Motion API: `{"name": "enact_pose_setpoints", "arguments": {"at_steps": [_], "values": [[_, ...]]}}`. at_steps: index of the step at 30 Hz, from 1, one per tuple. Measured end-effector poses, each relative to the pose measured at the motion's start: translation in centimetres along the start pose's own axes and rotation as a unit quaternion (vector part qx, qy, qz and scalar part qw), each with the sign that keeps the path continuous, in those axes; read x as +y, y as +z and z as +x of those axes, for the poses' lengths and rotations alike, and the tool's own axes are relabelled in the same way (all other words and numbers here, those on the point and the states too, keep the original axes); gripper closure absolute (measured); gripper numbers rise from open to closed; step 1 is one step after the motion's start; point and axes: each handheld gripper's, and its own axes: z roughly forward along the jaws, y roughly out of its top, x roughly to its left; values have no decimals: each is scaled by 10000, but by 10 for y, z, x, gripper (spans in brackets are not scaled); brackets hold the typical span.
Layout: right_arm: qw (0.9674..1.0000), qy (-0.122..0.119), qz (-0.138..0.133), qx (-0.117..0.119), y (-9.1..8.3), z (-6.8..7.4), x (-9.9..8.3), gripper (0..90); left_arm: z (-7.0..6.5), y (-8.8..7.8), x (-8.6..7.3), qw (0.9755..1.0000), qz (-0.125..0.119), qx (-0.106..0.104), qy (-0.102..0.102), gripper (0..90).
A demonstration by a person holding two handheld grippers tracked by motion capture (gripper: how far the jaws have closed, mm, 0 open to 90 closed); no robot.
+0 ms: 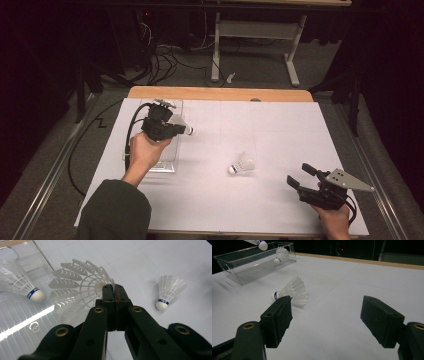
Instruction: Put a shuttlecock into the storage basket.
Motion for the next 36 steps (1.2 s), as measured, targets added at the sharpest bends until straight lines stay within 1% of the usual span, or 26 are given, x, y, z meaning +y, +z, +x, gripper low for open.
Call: {"name": "enact_pose_setpoints", "arguments": {"at_steps": [8,15,23,28,36], "values": [[10000,10,2,6,0,0,0,257,8,-6,0,9999,-71,106,-66,899],[10000,6,-5,4,0,0,0,257,19,-11,0,9994,-118,235,-204,899],[10000,11,-5,-2,0,-1,0,257,35,-12,-1,9982,-150,407,-420,899],[10000,13,-7,0,0,-1,0,257,42,-11,-2,9973,-149,494,-523,898],[10000,12,-11,-2,0,-1,0,257,51,-7,-3,9958,-126,682,-598,897]]}}
